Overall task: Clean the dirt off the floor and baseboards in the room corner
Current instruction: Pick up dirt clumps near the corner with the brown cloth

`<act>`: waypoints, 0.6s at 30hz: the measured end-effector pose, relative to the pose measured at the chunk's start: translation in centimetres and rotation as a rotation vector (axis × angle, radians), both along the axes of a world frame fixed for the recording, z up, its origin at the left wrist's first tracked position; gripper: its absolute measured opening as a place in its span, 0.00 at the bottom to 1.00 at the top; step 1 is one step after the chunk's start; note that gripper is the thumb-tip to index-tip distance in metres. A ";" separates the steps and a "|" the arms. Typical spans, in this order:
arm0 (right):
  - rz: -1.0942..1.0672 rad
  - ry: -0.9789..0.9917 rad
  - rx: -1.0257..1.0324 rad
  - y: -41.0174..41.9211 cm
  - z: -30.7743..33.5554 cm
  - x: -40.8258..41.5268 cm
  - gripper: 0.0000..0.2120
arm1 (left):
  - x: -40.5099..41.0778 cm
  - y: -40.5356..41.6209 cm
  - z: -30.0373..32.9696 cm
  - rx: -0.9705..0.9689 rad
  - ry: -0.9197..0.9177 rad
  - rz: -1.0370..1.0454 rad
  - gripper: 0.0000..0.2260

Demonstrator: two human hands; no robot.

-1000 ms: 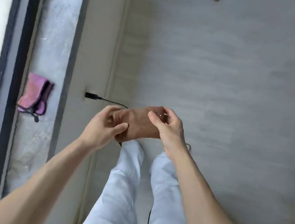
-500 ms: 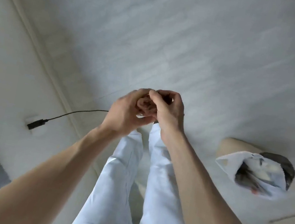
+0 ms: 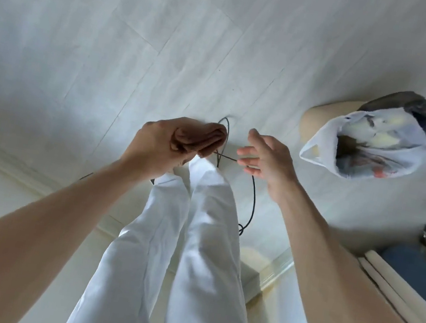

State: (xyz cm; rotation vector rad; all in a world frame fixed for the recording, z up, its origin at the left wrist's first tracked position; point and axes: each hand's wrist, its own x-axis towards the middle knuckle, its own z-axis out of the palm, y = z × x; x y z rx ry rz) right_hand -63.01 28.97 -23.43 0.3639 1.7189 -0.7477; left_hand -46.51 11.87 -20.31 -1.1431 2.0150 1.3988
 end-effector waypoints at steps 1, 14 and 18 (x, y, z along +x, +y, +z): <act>-0.079 -0.002 0.063 1.9 -1.6 -1.4 0.20 | -0.7 0.2 -0.5 0.013 -0.003 0.004 0.14; -1.075 -0.198 0.203 11.6 -13.2 -12.0 0.29 | -3.6 1.2 -7.6 0.012 -0.130 0.046 0.13; -1.150 -0.153 0.196 12.2 -15.7 -11.9 0.23 | -2.4 -0.2 -8.2 0.015 -0.163 0.070 0.13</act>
